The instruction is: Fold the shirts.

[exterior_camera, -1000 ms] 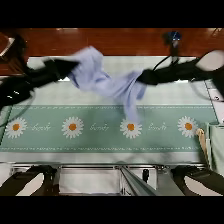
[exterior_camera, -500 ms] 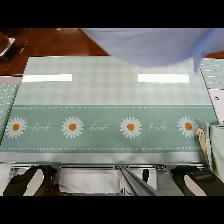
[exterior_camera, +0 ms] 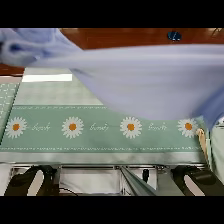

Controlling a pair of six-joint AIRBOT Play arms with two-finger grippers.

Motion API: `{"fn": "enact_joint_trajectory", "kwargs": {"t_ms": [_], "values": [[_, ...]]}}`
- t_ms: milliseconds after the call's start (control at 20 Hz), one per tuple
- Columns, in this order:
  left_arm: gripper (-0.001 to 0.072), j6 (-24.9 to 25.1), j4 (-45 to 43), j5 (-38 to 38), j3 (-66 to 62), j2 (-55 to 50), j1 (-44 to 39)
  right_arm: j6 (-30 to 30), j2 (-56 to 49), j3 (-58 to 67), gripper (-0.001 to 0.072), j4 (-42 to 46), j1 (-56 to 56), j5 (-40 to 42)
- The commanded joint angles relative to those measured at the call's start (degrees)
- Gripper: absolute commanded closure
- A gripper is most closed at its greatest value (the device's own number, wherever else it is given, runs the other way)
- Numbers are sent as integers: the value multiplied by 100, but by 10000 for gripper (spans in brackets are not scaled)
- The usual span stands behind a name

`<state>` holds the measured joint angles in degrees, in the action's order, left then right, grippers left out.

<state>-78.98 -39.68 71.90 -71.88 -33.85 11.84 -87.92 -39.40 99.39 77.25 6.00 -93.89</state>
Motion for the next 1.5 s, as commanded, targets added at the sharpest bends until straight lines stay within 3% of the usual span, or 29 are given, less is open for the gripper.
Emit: {"fn": "enact_joint_trajectory", "kwargs": {"t_ms": [0, 200, 350, 550, 750, 900, 1000, 1050, 1100, 1150, 1200, 1300, 1450], "values": [[680, -151, -22, 382, 688, 83, -754, -22, 28, -719, 693, -584, 2, -481], [679, -317, -107, 378, 1853, 83, -1456, 48, 28, -2245, 693, -1069, 24, -367], [679, -461, -422, 258, 2223, 81, -1519, 190, 26, -3141, 693, -1080, 24, 66], [679, -636, -601, -776, 2573, -232, -1526, 68, -203, -3716, 693, -256, 17, 1060], [679, -551, -538, -1803, 2601, -1609, -1869, 70, -1239, -3713, 693, 238, 2, 1810], [679, -391, -81, -3097, 2500, -2715, -2240, 153, -2299, -3569, 692, 79, -415, 2806], [674, -98, 269, -3663, 2232, -3434, -2413, 160, -3077, -3161, 692, -627, -962, 3126], [604, -101, 289, -3689, 2020, -3777, -2481, 295, -3445, -2966, 691, -1123, -1167, 3128], [421, -103, 289, -3604, 1773, -4138, -2551, 529, -3744, -2828, 654, -1556, -1281, 3121], [195, -101, 286, -3427, 1502, -4472, -2616, 704, -4026, -2719, 500, -1921, -1333, 3139], [203, -42, 282, -3180, 1222, -4758, -2647, 892, -4258, -2634, 312, -2155, -1340, 3206], [203, 199, 166, -2326, 514, -5184, -2476, 975, -4581, -2361, 289, -2227, -1429, 3145], [203, 181, -376, -1078, -260, -5115, -1613, 1237, -4575, -1593, 290, -1711, -2267, 2050]]}}
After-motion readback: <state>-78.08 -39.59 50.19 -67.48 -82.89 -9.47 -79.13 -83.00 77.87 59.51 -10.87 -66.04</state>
